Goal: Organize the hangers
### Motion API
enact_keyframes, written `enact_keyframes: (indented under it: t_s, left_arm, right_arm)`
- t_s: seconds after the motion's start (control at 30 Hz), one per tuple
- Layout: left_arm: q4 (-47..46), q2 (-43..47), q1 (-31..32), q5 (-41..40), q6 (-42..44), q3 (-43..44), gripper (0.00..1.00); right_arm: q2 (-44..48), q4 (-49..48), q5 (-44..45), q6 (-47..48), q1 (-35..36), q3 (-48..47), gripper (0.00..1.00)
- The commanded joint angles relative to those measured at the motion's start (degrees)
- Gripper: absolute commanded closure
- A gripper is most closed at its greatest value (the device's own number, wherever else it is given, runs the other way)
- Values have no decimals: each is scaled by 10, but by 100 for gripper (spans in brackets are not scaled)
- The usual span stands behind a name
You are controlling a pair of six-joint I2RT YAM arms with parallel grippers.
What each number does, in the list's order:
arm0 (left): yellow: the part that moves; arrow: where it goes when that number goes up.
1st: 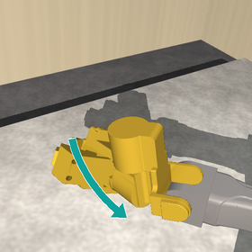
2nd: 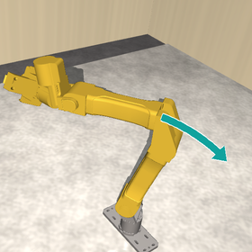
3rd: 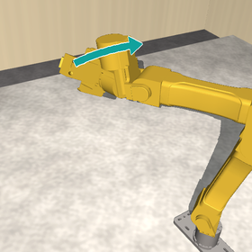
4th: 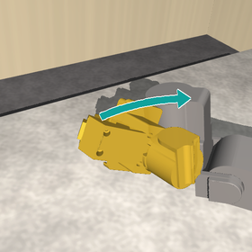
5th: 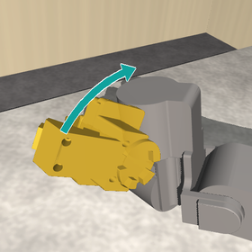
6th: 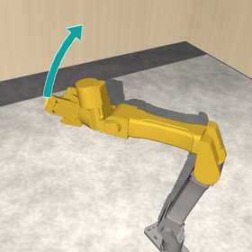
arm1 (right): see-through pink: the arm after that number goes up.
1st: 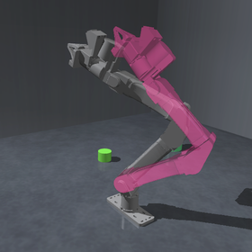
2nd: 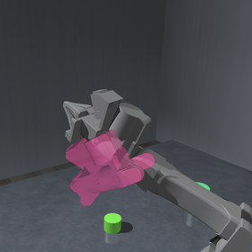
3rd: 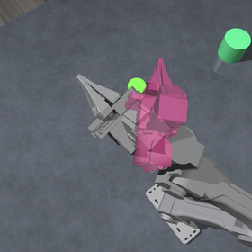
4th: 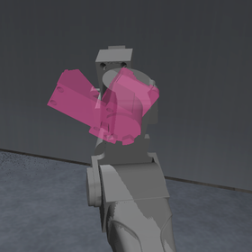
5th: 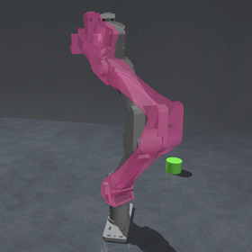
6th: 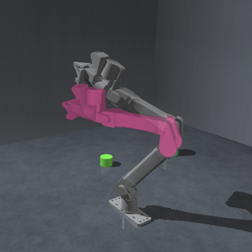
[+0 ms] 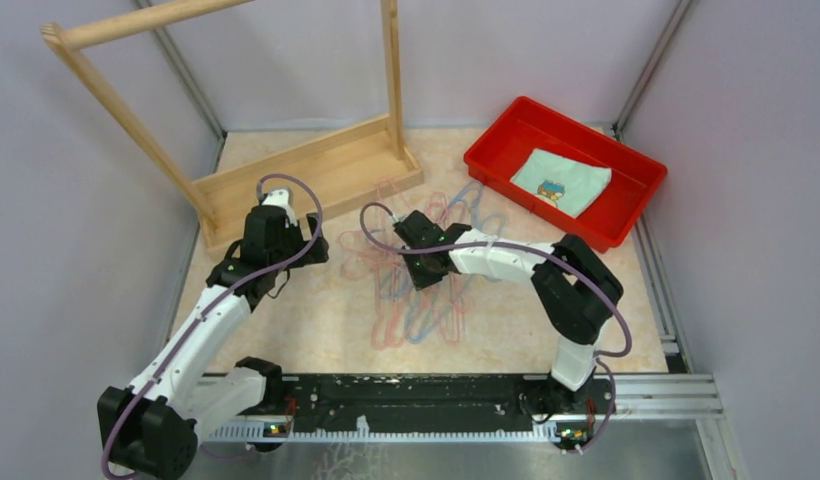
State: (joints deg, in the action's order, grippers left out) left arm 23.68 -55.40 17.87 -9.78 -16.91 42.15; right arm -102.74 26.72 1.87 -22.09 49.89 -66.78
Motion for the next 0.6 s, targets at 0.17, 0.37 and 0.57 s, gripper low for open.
enact_keyframes:
  t_s: [0.17,0.37,0.57]
  left_arm:
    - [-3,6,1,-9,-1,23,0]
    - [-1,8,0,-22,-8,30,0]
    - [-4,5,1,-20,-8,30,0]
  right_arm:
    - [202,144,57,20,3,-71,100]
    - [238,201,66,37,0,-138,100]
    - [219,213,-45,40,-47,-283,100]
